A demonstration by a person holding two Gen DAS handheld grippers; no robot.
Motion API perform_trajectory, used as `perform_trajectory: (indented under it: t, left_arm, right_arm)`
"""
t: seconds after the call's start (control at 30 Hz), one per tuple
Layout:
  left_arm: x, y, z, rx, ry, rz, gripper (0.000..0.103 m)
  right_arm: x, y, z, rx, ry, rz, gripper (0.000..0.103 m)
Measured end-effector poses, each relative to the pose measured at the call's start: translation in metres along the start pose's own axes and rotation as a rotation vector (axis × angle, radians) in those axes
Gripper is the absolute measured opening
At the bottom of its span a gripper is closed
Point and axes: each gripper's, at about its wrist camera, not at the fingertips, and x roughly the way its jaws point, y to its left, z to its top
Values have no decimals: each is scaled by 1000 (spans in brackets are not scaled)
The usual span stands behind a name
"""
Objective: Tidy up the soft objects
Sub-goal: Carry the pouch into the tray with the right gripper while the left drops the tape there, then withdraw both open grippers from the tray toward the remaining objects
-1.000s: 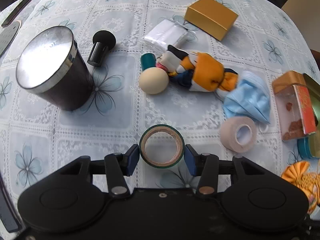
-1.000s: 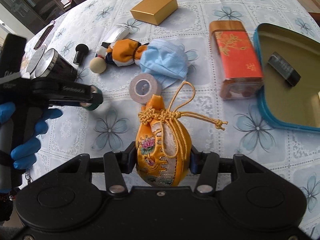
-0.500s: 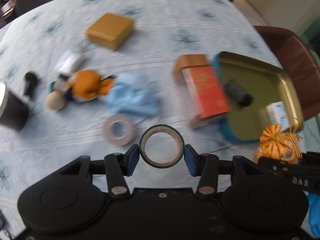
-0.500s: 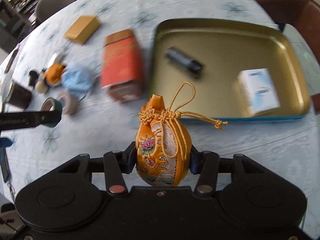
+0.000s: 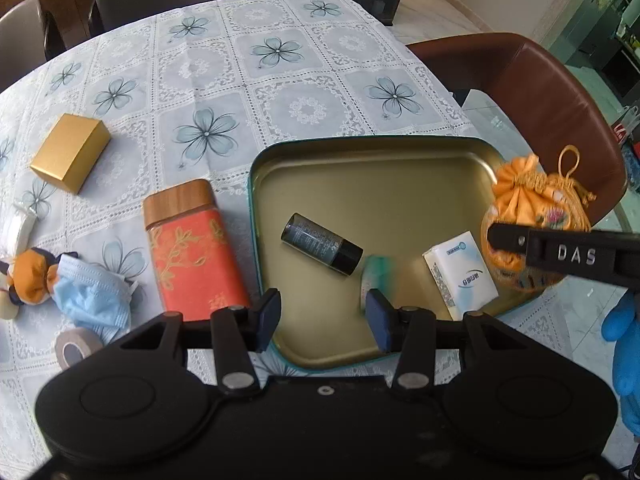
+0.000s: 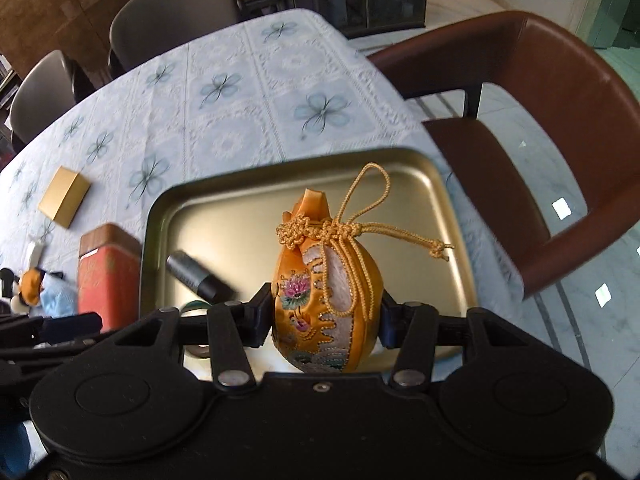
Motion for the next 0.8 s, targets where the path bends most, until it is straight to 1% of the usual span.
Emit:
perform_trajectory:
  t: [0.03, 0.1, 0.17, 0.3, 0.43, 0.57, 0.8]
  left_arm:
    - [2, -1, 1, 3, 1, 7, 45]
    - [5, -6, 3, -3, 5, 20, 58]
    - [8, -4, 3, -15, 10, 34, 61]
    - [11, 1, -1, -36, 25, 55, 64]
    - [12, 7, -5, -51, 34, 81, 66]
    - [12, 9, -8, -61, 46, 98, 67]
    - [14, 7, -12, -54, 72, 151, 71]
  right_arm:
    - [0, 0, 3, -3, -8, -1, 51]
    - [2, -3, 10, 3, -25, -4, 53]
    - [5, -3, 14, -1, -43, -19, 54]
    - [9, -3, 20, -10, -48, -15, 54]
    - [14, -8, 21, 8, -6, 26, 54]
    - [18, -10, 15, 17, 32, 39, 54]
    - [20, -9, 4, 15, 77, 53, 54]
